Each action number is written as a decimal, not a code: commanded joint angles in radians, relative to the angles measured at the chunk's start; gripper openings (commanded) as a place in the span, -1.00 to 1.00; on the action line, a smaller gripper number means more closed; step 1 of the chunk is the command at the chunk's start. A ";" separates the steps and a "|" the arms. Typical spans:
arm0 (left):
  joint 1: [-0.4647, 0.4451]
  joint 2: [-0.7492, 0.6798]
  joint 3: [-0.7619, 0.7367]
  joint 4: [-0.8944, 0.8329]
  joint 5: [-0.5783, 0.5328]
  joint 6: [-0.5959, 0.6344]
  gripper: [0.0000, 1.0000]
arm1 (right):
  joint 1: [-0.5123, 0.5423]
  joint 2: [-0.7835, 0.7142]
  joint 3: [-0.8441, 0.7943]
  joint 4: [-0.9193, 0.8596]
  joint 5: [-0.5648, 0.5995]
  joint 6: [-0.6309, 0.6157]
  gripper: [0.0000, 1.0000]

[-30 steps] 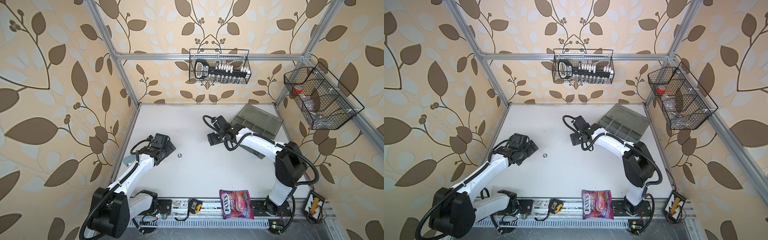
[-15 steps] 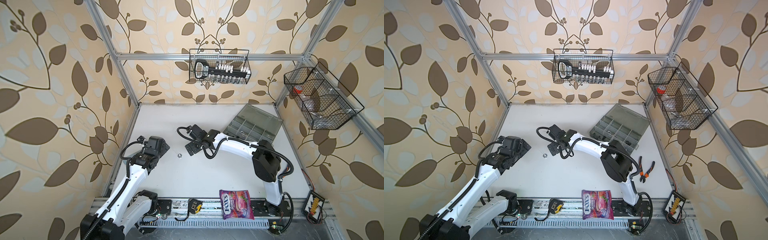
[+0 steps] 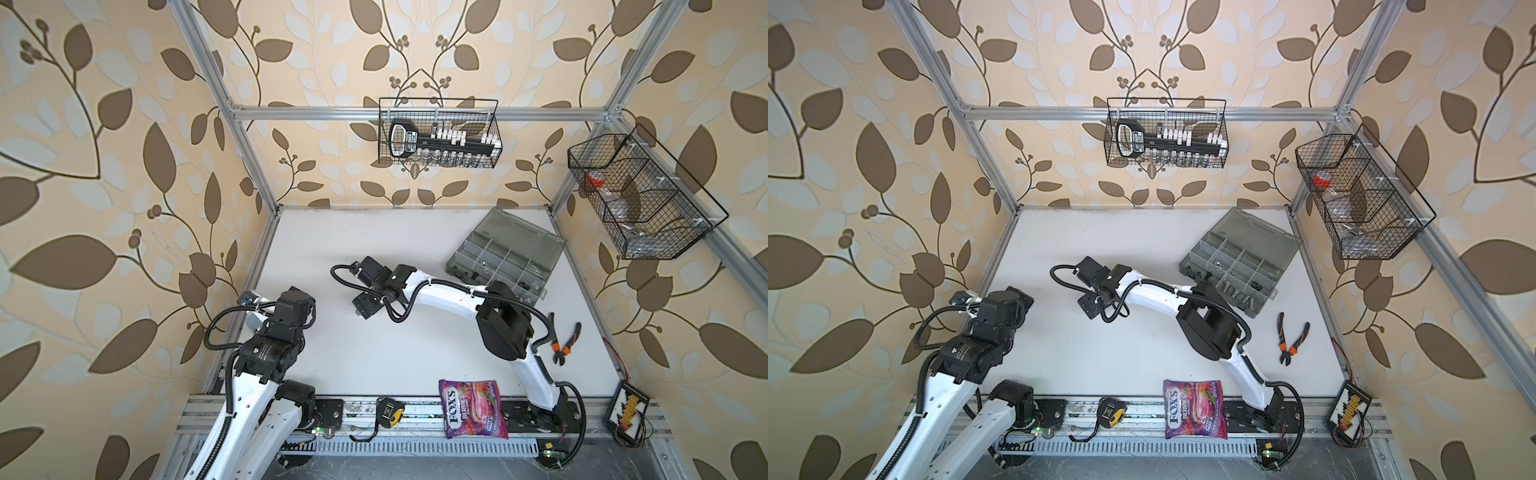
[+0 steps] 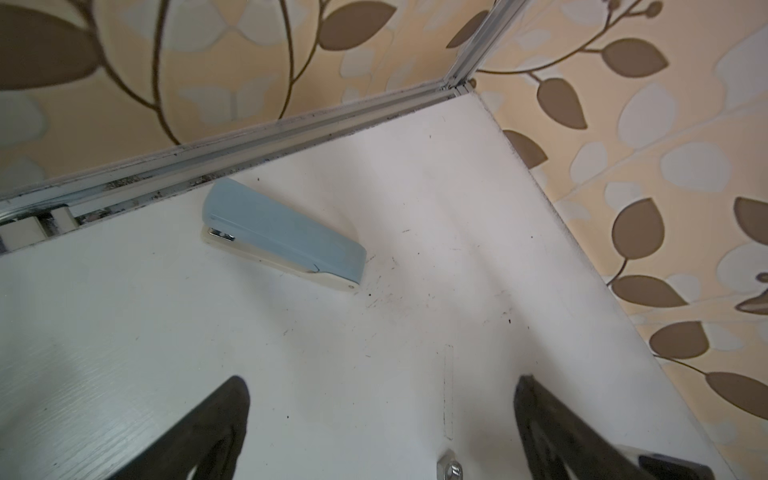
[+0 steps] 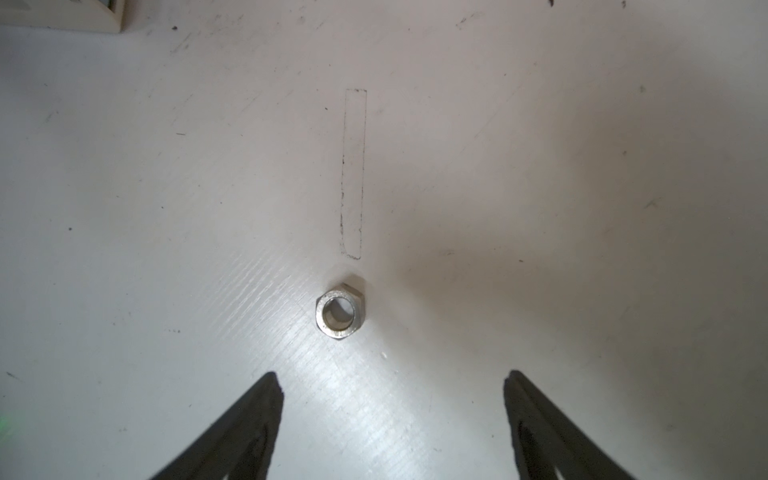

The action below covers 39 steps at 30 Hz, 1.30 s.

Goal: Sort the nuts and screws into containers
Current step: 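Move the right gripper over the last nut while the left arm swings nearer, then lower the right gripper and close it on the last silver nut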

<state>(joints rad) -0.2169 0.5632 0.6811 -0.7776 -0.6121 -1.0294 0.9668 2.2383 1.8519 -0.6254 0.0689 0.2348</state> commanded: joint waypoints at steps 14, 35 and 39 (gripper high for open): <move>-0.001 -0.031 0.026 -0.083 -0.155 -0.021 0.98 | 0.039 0.163 0.169 -0.092 -0.016 -0.034 0.37; -0.001 -0.017 0.015 -0.068 -0.120 -0.025 0.98 | 0.053 0.270 0.264 -0.154 0.019 -0.052 -0.09; -0.001 -0.016 0.011 -0.067 -0.115 -0.025 0.98 | 0.058 0.290 0.282 -0.177 0.036 -0.061 -0.17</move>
<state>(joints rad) -0.2169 0.5407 0.6811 -0.8421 -0.7067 -1.0416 1.0130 2.4737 2.1094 -0.7444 0.0868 0.1879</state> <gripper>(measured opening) 0.990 0.421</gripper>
